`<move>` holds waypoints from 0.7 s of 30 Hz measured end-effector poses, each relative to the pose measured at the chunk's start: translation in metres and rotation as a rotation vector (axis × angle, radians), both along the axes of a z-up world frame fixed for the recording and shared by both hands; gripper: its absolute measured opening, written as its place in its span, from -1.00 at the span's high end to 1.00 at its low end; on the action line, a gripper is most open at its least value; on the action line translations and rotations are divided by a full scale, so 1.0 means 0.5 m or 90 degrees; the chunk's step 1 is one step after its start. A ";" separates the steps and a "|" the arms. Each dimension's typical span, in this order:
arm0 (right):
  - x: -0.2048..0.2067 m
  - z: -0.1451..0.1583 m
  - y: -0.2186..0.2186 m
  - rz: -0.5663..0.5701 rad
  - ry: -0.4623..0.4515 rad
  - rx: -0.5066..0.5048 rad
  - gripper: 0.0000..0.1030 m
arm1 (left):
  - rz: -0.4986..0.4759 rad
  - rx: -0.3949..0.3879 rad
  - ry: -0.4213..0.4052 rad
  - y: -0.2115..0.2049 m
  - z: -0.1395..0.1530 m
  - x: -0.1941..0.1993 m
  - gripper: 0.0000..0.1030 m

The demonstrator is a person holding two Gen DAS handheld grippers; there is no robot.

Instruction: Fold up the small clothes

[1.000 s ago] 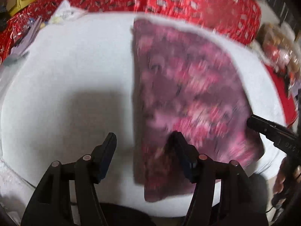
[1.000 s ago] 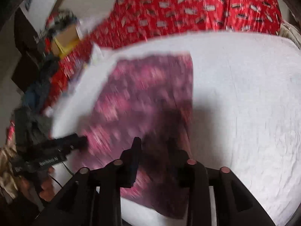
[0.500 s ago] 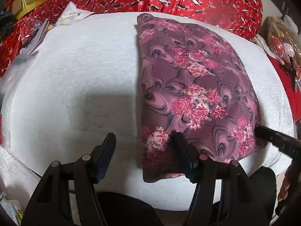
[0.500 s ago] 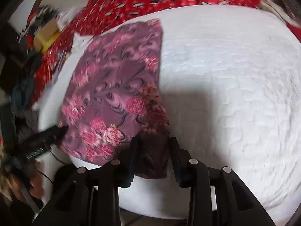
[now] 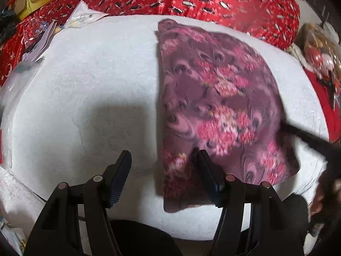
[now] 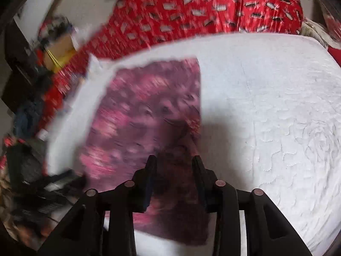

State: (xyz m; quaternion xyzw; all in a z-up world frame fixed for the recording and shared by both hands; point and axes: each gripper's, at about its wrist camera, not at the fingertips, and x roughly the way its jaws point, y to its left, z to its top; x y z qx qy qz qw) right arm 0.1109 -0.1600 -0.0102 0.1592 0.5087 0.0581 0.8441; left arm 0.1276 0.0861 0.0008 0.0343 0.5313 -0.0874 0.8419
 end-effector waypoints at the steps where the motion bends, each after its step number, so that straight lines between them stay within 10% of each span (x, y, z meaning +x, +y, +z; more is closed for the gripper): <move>1: 0.011 -0.020 0.000 0.003 0.026 0.000 0.09 | 0.005 -0.009 -0.005 0.010 0.008 0.010 -0.23; 13: 0.154 0.058 0.003 -0.039 -0.081 0.027 0.10 | 0.052 -0.039 0.000 0.004 0.021 0.202 -0.23; 21: 0.235 -0.029 -0.018 -0.065 -0.011 -0.030 -0.14 | 0.055 -0.021 0.023 -0.006 -0.012 0.254 -0.53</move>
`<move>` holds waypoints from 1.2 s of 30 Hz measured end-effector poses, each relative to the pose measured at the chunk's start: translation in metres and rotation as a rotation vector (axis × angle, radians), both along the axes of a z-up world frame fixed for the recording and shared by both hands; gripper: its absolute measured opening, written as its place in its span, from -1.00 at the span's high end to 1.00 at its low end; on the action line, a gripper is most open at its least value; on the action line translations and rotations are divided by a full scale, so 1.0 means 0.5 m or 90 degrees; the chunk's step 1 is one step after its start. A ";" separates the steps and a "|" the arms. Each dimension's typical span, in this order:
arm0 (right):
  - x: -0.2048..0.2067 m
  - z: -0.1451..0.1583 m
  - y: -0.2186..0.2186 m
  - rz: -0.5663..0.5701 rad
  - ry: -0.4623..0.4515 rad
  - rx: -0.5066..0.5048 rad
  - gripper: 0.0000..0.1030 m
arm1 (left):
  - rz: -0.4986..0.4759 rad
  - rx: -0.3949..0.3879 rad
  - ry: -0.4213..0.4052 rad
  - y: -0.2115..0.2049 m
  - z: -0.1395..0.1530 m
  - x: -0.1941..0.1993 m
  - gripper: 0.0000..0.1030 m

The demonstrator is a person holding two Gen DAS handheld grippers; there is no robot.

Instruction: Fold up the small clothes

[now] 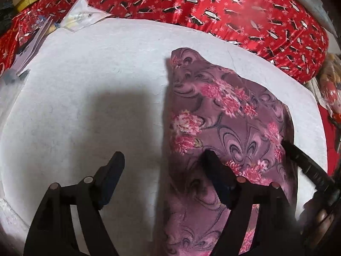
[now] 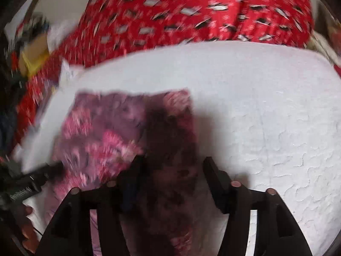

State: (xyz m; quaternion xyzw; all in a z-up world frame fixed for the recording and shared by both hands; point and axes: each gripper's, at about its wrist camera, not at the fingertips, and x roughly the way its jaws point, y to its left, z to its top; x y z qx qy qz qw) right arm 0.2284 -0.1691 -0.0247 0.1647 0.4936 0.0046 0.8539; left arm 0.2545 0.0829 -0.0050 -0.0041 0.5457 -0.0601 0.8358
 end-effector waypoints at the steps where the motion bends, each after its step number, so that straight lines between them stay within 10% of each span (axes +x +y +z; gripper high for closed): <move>1: -0.004 0.008 -0.013 -0.018 0.009 0.013 -0.12 | -0.001 0.003 -0.001 0.002 0.004 -0.004 -0.53; 10: -0.157 0.010 0.028 0.107 0.019 -0.035 -0.14 | -0.034 0.031 -0.016 0.008 0.004 -0.131 -0.54; 16: -0.223 0.049 0.047 0.095 0.043 -0.100 -0.23 | -0.051 0.113 -0.064 0.006 0.044 -0.207 -0.53; 25: -0.360 0.112 0.068 0.080 0.004 -0.191 -0.89 | -0.046 0.133 -0.079 0.030 0.053 -0.316 -0.53; 36: -0.432 0.160 0.076 0.056 -0.054 -0.202 -0.91 | -0.042 0.143 -0.109 0.001 0.083 -0.393 -0.64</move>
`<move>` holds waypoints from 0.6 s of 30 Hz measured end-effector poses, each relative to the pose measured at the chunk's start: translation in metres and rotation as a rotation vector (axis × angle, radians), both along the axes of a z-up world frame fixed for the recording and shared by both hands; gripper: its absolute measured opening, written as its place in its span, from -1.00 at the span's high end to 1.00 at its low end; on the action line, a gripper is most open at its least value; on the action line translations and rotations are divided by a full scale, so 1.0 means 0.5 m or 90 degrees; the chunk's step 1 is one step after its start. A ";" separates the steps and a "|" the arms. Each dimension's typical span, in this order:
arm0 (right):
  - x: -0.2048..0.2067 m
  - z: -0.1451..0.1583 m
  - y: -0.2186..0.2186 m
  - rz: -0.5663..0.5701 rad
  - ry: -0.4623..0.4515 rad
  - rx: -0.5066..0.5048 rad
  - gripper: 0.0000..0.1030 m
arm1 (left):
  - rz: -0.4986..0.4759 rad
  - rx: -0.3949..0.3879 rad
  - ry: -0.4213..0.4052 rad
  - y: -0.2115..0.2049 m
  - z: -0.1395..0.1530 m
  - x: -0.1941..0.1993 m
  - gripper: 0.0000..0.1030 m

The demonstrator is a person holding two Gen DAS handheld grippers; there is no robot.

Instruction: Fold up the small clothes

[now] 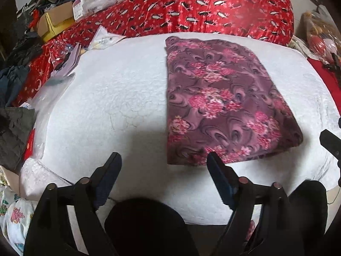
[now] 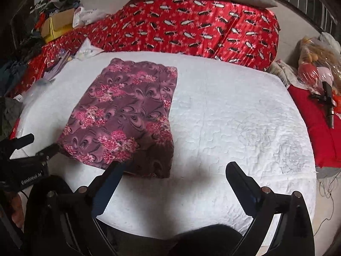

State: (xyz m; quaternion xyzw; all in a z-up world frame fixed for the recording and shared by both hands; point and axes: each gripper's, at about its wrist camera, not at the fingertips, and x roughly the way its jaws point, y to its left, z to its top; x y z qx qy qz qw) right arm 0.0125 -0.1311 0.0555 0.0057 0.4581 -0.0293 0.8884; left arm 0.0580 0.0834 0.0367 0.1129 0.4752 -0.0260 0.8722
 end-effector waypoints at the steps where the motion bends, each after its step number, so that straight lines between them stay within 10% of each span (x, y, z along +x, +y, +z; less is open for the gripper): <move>1: -0.006 0.003 0.000 -0.001 -0.004 0.003 -0.91 | 0.001 0.001 -0.001 -0.003 0.003 -0.006 -0.64; 18: -0.069 0.020 0.011 -0.013 -0.037 0.006 -0.91 | -0.034 -0.018 -0.020 -0.040 0.043 -0.059 -0.65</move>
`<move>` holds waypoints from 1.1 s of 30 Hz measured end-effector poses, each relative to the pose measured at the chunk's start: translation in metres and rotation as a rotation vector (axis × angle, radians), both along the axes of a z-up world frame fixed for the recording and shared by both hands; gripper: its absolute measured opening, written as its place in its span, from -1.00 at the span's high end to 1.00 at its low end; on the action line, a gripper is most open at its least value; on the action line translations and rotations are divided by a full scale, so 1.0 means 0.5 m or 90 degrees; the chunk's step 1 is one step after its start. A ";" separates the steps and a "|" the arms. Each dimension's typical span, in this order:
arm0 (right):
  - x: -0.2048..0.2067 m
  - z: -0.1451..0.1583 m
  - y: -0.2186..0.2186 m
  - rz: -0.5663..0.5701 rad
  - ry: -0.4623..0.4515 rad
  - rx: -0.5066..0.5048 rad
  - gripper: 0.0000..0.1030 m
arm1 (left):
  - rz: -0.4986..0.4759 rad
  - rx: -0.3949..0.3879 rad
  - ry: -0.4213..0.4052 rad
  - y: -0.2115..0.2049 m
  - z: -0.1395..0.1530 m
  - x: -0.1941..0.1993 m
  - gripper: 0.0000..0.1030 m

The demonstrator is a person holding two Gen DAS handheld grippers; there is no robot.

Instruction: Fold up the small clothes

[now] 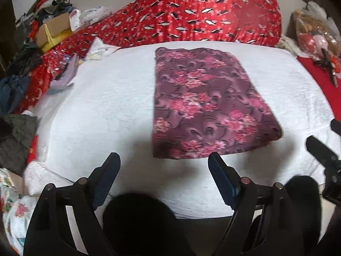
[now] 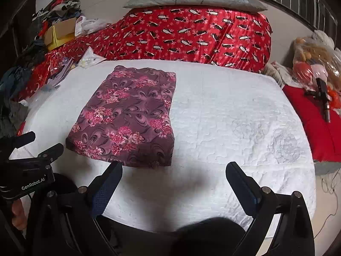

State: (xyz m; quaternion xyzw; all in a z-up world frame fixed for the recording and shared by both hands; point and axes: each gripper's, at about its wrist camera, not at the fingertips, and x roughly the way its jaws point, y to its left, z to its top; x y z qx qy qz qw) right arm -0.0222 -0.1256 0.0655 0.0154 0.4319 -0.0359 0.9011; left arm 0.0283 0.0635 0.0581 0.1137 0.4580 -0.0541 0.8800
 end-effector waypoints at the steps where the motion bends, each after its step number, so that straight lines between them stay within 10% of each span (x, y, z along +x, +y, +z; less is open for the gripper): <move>1: -0.002 0.002 0.000 0.002 -0.002 -0.002 -0.91 | -0.004 -0.012 0.005 -0.001 0.001 -0.001 -0.65; 33: -0.021 0.031 0.007 0.026 -0.056 -0.054 -0.98 | -0.028 -0.043 -0.009 -0.003 0.023 -0.027 -0.65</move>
